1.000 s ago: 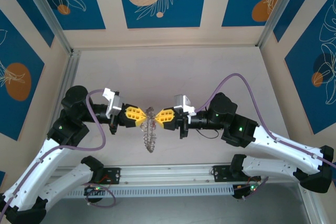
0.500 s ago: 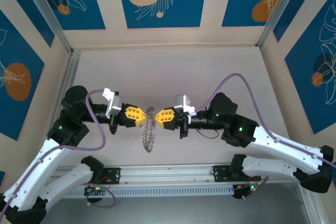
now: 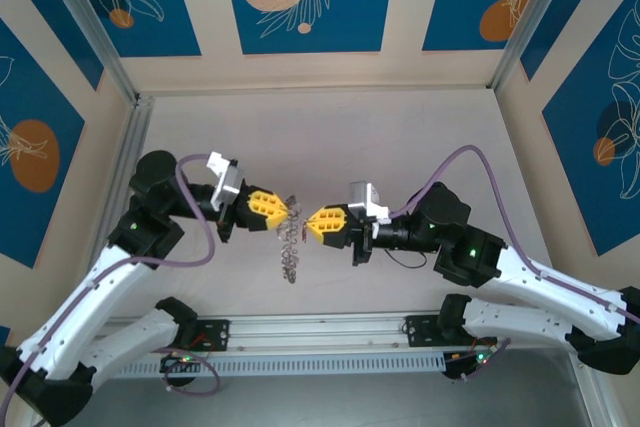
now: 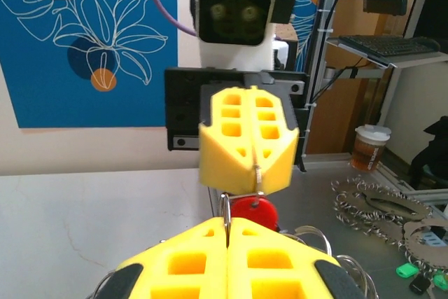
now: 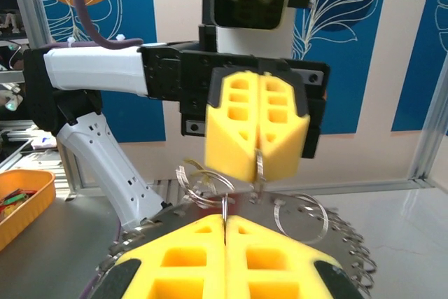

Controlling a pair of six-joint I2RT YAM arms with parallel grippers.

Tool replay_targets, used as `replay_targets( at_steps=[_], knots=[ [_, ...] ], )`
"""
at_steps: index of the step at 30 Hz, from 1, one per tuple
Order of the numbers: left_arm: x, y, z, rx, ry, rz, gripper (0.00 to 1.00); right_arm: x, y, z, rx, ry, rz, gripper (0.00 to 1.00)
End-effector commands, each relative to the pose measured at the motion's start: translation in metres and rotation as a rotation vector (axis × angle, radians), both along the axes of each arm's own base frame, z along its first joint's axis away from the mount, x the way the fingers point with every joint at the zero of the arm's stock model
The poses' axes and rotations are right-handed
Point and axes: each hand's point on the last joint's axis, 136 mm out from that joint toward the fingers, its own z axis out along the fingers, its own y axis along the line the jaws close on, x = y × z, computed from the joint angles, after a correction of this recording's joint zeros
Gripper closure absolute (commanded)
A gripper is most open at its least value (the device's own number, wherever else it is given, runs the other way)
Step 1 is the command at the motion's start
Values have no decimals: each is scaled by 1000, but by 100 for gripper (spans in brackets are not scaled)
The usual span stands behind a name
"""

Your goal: Put the keys on the keyring

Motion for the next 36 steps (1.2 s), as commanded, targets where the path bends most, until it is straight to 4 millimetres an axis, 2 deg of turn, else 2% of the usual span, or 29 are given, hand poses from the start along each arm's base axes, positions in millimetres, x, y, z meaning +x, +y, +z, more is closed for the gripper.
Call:
replay_targets(
  at_steps=[1, 4, 9, 13, 23, 36],
  knots=[
    [-5, 2, 32, -77, -90, -55, 100, 9, -6, 10, 41, -39, -67, 100],
    [1, -1, 36, -88, -97, -58, 100, 16, -10, 18, 81, -41, -101, 100],
    [5, -4, 37, -99, -102, -70, 100, 33, -17, 19, 104, -22, -197, 100],
    [7, -5, 38, -100, -104, -79, 100, 43, -23, 11, 119, 0, -260, 100],
    [11, -3, 37, -115, -99, -84, 100, 43, -25, 7, 153, -5, -270, 100],
    [19, 1, 41, -146, -73, -99, 100, 33, -23, 25, 249, -63, -272, 100]
  ],
)
